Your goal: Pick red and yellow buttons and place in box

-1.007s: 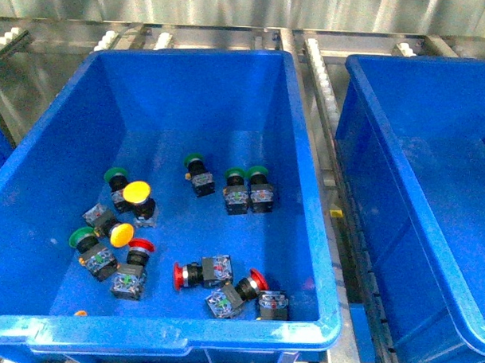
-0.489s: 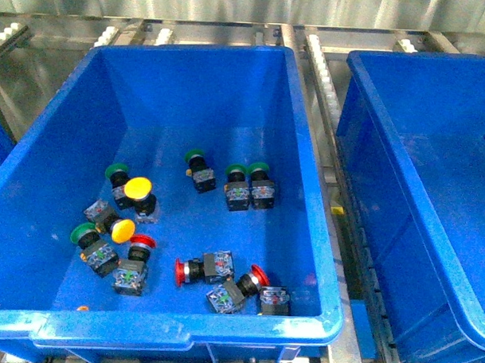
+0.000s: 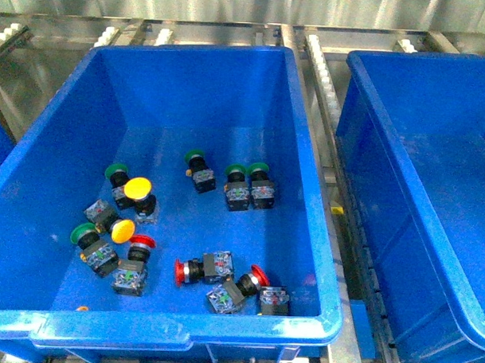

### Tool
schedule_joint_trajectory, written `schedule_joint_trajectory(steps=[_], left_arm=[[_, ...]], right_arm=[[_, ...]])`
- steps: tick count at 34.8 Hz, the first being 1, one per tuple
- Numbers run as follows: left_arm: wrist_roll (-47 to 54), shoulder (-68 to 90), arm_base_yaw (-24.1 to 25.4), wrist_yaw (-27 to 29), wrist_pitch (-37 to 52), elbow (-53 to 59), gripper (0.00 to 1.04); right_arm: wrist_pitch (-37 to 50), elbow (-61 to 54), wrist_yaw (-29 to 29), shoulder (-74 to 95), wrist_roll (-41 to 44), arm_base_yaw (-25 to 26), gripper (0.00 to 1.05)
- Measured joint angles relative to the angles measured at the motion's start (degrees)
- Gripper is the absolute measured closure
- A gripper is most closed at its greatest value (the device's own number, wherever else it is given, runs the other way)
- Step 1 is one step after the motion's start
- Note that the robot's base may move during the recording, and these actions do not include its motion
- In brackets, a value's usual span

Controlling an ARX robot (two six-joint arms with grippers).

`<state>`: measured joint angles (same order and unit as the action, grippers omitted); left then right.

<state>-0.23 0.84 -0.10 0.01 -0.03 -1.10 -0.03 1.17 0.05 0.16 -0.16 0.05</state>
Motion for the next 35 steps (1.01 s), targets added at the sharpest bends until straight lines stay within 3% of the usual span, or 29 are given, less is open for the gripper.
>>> schedule_joint_trajectory(steps=[35], left_arm=[[0.00,0.00,0.00,-0.04,0.00,0.00,0.08]], right_arm=[[-0.02,-0.02,-0.04,0.00,0.00,-0.07,0.07]])
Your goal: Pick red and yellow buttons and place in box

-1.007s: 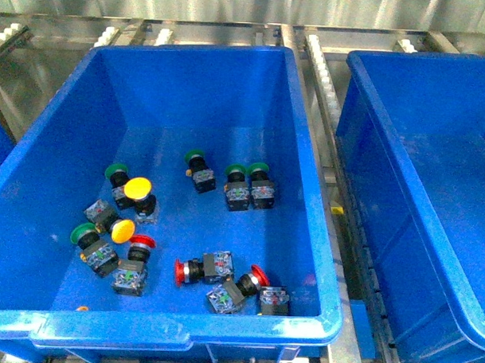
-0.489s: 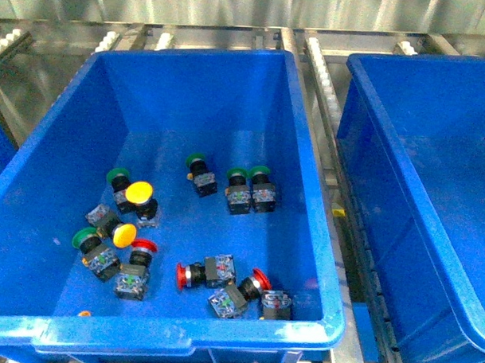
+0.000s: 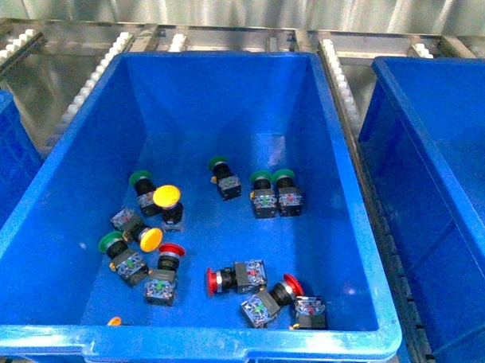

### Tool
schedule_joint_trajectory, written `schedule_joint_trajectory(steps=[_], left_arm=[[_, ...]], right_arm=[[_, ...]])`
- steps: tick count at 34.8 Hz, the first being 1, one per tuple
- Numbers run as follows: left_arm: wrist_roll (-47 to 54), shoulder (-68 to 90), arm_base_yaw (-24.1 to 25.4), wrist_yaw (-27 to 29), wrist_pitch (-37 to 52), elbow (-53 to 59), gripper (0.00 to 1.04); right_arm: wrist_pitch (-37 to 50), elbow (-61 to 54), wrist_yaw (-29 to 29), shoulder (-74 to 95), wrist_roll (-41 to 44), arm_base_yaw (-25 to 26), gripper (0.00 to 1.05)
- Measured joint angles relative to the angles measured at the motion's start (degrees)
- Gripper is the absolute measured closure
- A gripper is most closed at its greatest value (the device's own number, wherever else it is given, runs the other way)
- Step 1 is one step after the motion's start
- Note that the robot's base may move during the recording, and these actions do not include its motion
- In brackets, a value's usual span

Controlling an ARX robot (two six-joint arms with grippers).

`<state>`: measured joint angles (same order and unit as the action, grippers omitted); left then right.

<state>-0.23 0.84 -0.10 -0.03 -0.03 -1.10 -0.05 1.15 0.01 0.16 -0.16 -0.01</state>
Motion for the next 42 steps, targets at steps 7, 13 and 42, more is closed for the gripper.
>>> schedule_joint_trajectory(steps=[7,13,42], left_arm=[[0.00,0.00,0.00,0.04,0.00,0.00,0.08],[0.00,0.00,0.00,0.02,0.00,0.00,0.08],[-3.63,10.71,0.15,-1.73,-11.91,-5.75,0.08]], right_arm=[[0.00,0.00,0.02,0.00,0.00,0.00,0.07],[0.00,0.00,0.00,0.00,0.00,0.00,0.07],[0.00,0.00,0.02,0.00,0.00,0.00,0.07]])
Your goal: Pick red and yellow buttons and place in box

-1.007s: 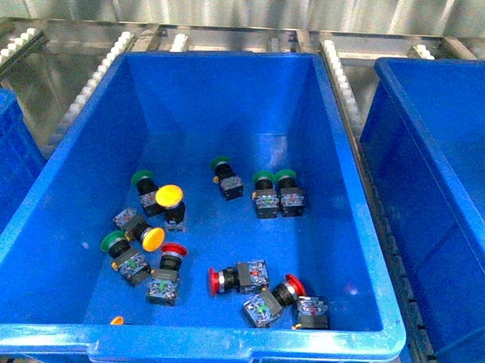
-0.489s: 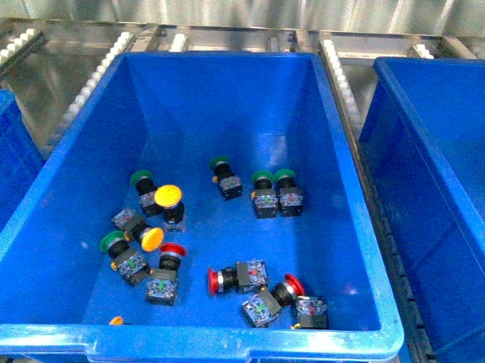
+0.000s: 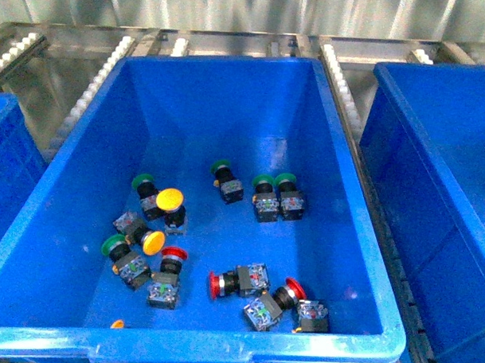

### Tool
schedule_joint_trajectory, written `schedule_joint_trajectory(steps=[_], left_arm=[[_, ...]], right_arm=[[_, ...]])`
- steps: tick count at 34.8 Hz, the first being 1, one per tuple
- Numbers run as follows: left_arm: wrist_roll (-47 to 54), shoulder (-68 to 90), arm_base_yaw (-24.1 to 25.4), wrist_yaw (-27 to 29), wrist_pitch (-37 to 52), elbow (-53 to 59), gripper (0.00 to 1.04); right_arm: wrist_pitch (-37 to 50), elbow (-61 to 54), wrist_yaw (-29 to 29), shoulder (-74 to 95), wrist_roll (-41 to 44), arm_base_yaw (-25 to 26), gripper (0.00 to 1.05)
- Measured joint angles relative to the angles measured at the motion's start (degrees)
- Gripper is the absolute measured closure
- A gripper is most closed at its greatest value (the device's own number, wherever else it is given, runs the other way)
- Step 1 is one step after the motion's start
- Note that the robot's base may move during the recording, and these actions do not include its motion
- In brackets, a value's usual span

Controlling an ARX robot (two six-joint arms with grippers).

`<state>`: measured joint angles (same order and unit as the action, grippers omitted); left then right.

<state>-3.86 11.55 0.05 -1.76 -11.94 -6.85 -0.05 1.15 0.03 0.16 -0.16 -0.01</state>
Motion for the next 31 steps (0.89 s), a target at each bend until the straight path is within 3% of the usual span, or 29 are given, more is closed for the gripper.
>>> schedule_joint_trajectory(steps=[5,15,24,31], left_arm=[[1.73,22.62,-1.75,0.28,8.92,-6.38,0.08],[16.02,43.28,-4.00,-5.42,19.04,-16.76,0.08],[31.26,63.01,-2.32,-13.70,17.49,-27.21,0.08],[37.24,71.60,-3.58,-15.21,16.81,-32.92,0.08]], right_arm=[[0.00,0.00,0.00,0.00,0.00,0.00,0.07],[0.00,0.00,0.00,0.00,0.00,0.00,0.07],[0.00,0.00,0.00,0.00,0.00,0.00,0.07],[0.00,0.00,0.00,0.00,0.00,0.00,0.07]])
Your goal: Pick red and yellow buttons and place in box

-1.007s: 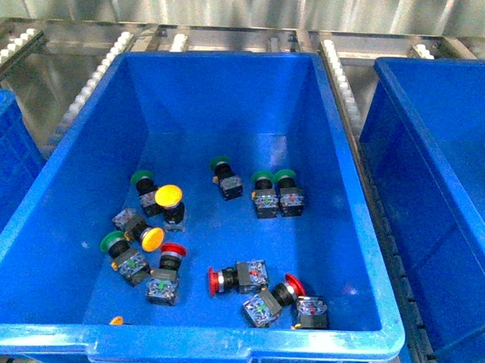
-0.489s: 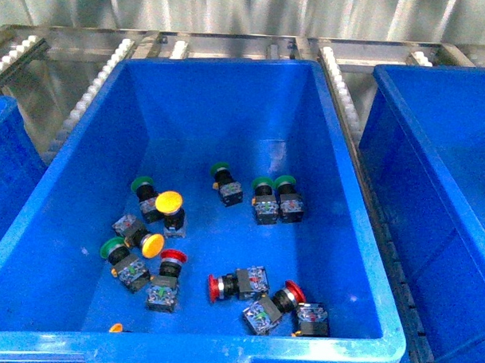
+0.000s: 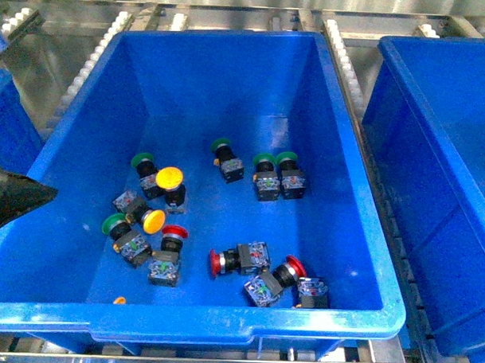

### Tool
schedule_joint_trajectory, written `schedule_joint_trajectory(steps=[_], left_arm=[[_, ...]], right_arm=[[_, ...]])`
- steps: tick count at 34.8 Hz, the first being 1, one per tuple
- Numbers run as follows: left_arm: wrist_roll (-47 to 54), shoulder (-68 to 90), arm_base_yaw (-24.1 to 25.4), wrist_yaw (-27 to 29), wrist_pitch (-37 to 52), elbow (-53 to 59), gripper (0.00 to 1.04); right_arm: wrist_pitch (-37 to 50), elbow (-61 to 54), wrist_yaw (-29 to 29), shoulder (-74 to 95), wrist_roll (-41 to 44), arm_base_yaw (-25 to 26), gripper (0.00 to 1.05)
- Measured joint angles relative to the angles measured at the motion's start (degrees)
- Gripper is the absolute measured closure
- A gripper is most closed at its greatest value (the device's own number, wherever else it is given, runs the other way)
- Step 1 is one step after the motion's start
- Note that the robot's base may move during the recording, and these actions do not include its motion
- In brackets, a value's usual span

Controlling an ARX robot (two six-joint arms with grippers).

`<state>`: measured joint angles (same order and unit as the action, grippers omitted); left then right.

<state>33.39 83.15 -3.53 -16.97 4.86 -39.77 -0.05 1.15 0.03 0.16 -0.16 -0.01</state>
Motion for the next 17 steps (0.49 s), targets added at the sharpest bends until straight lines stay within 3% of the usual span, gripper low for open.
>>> schedule_joint_trajectory(steps=[17], left_arm=[[13.35,8.24,-7.63,-2.05,-1.84,-2.82,0.08]], right_arm=[[0.00,0.00,0.00,0.00,0.00,0.00,0.07]])
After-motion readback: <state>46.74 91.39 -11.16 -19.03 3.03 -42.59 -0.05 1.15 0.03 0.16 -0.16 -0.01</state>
